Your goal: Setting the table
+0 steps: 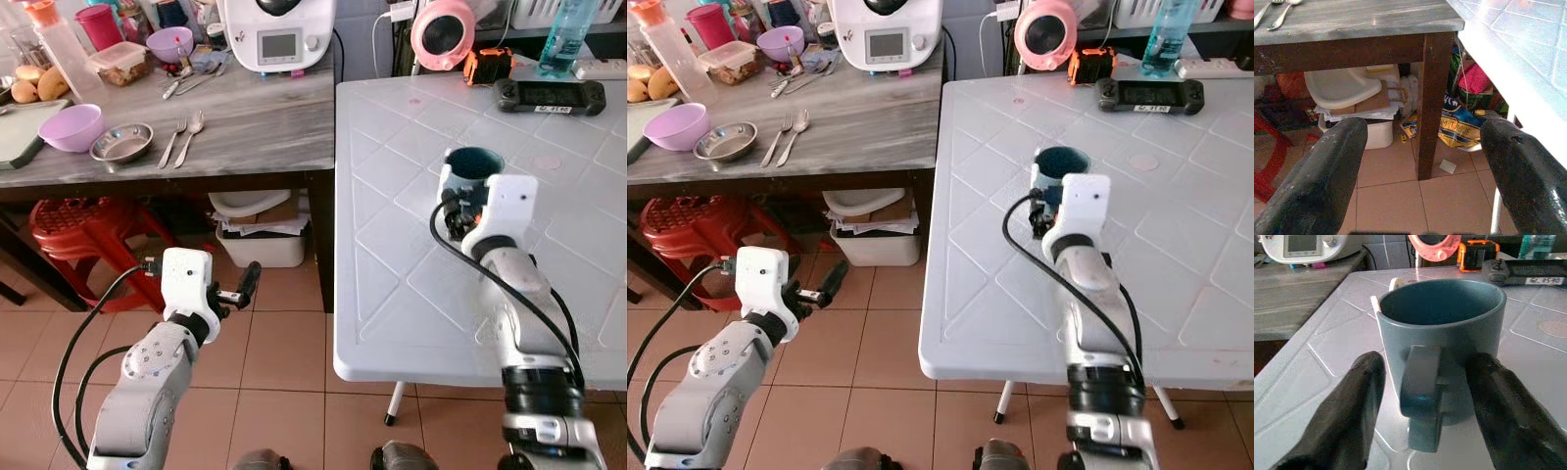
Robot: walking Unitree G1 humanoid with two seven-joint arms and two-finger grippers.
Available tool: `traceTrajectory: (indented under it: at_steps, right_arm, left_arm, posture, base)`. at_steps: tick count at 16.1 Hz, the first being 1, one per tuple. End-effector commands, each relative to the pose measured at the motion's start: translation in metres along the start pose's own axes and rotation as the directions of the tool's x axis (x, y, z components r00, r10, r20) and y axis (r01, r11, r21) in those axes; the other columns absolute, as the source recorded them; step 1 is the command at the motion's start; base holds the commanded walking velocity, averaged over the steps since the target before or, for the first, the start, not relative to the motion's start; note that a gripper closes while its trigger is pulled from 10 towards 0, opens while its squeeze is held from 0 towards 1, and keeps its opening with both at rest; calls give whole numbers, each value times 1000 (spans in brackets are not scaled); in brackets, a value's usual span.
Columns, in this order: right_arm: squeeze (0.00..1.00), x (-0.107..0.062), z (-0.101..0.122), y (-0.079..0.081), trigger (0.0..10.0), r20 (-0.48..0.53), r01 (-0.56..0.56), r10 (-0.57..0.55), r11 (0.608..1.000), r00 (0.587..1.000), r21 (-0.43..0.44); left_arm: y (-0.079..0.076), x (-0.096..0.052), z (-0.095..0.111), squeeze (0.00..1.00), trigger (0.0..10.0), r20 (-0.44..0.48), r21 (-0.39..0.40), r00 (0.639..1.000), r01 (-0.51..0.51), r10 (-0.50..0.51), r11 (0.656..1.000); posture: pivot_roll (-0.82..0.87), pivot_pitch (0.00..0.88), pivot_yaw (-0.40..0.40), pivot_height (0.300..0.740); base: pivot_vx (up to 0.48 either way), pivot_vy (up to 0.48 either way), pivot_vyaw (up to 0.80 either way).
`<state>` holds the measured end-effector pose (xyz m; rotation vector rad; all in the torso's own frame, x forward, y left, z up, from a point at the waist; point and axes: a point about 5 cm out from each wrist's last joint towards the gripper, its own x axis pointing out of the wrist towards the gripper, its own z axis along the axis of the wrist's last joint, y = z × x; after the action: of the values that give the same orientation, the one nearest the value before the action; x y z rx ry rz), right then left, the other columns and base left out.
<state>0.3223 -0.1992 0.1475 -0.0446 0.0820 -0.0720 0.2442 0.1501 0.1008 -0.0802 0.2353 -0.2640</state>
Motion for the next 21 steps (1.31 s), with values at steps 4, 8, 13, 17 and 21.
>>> traceTrajectory:
  at_steps: [4,8,13,17,21]
  right_arm:
    - [0,4,-1,6,0,-31,-34,34,999,999,3]
    - [0,4,-4,3,0,-41,-31,31,1000,999,1]
    - [0,3,-6,1,0,-46,-25,25,1000,999,0]
    - [0,-3,-9,0,0,-35,-13,14,1000,999,12]
    - [0,-25,-9,-2,0,35,18,-19,1000,999,13]
  left_arm:
    - [1,0,4,0,10000,5,12,1000,-14,14,1000]
    - [1,0,3,0,10000,2,8,1000,-17,17,1000]
    - [0,3,2,0,10000,1,6,1000,-16,16,1000]
    - [-1,7,3,0,10000,19,-5,1000,-24,25,1000]
    - [4,16,4,0,10000,36,-18,997,-64,64,998]
  posture:
    - [9,17,108,731]
    - [5,12,108,731]
    - [3,0,101,731]
    - [-10,0,86,731]
    - [-39,0,76,731]
  base:
    - [0,0,0]
    - [0,0,0]
    - [0,0,0]
    - [0,0,0]
    - [0,0,0]
